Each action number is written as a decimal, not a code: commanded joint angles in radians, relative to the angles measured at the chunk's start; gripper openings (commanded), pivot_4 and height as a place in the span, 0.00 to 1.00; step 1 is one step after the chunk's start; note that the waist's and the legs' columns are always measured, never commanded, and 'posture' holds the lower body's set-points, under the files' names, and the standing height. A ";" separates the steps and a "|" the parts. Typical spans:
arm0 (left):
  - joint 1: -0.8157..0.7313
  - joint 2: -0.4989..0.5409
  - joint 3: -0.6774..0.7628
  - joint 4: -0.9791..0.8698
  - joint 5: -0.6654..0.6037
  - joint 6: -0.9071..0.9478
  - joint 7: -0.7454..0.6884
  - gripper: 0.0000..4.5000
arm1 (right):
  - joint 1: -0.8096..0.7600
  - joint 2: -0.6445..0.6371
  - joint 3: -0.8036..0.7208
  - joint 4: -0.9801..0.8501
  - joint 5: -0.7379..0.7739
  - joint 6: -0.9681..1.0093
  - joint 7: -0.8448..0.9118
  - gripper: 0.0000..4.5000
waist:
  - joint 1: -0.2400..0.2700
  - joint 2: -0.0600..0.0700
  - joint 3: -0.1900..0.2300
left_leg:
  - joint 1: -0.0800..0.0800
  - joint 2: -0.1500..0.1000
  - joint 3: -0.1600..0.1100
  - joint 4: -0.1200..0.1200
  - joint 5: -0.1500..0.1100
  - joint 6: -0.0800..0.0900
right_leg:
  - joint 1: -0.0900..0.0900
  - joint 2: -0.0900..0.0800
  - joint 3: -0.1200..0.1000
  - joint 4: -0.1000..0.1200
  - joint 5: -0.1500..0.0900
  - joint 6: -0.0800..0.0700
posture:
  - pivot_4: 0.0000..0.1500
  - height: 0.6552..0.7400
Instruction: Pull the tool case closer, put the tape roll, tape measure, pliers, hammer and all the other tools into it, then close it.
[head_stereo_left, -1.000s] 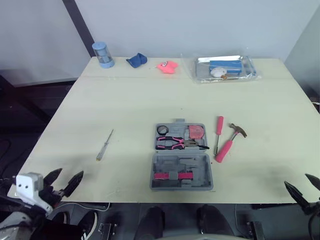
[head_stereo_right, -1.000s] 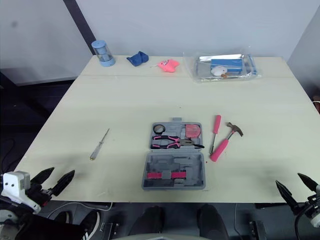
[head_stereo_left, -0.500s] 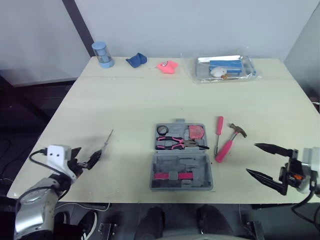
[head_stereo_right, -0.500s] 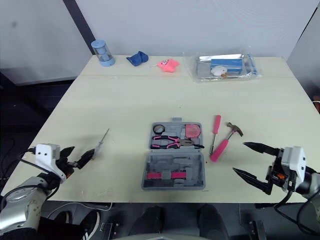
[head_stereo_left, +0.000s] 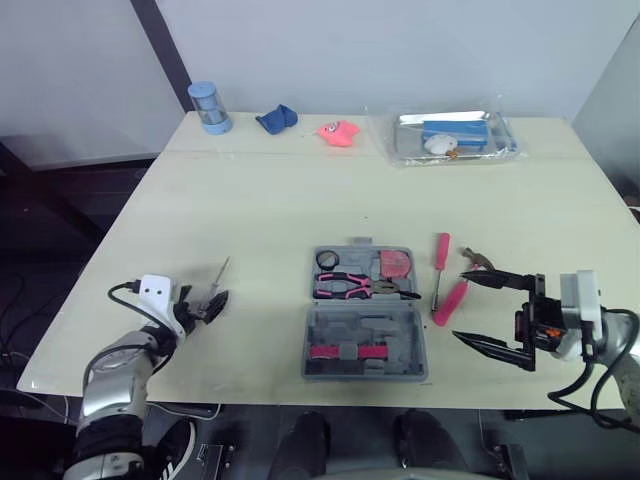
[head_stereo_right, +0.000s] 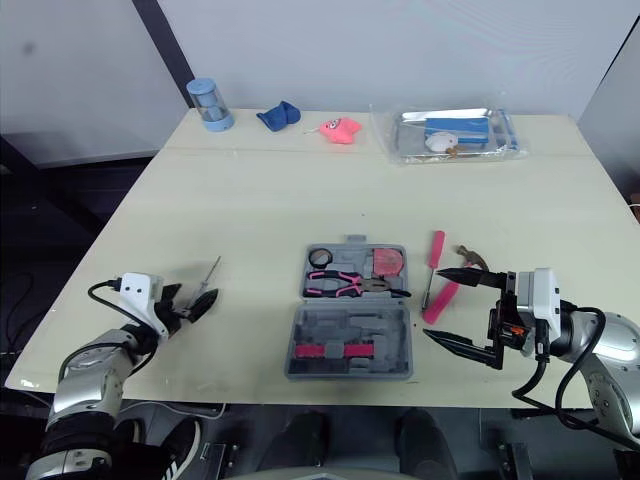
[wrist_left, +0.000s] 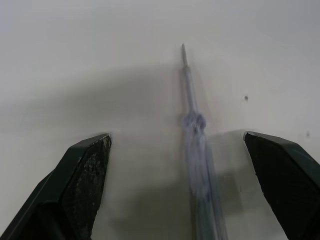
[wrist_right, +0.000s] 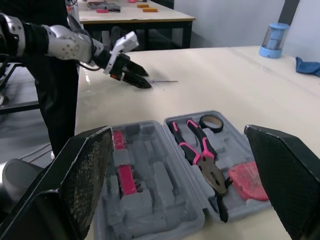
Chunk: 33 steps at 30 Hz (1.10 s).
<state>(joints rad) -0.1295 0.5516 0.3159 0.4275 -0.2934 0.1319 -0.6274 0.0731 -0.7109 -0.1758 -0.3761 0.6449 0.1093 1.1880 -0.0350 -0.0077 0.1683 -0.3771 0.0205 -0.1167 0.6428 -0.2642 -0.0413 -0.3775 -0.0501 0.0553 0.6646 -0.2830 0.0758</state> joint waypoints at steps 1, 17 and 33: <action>-0.022 -0.011 -0.021 0.013 0.012 -0.021 -0.005 1.00 | -0.015 -0.006 -0.008 -0.047 0.014 0.009 -0.011 0.99 | 0.001 0.000 0.000 | 0.000 0.000 0.000 0.000 0.000 0.000 | 0.000 0.000 0.000 0.000 0.000 0.000 | 1.00 1.00; 0.057 0.005 0.017 -0.081 -0.007 0.028 0.030 0.02 | -0.037 0.005 0.020 -0.055 0.015 0.012 -0.007 1.00 | -0.005 0.000 0.000 | 0.000 0.000 0.000 0.000 0.000 0.000 | 0.000 0.000 0.000 0.000 0.000 0.000 | 1.00 1.00; 0.065 0.168 -0.023 -0.165 -0.025 0.002 -0.218 0.02 | -0.044 -0.040 0.024 -0.002 0.001 -0.023 0.118 1.00 | -0.003 0.000 0.000 | -0.001 0.000 -0.001 0.000 0.000 0.000 | 0.000 0.000 -0.001 0.000 0.000 0.000 | 1.00 1.00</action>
<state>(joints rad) -0.0555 0.6969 0.3015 0.3052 -0.3058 0.1426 -0.8090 0.0344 -0.7442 -0.1341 -0.3715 0.6355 0.1048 1.2967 -0.0378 -0.0074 0.1684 -0.3776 0.0203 -0.1173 0.6432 -0.2642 -0.0412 -0.3776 -0.0502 0.0548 0.6645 -0.2830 0.0759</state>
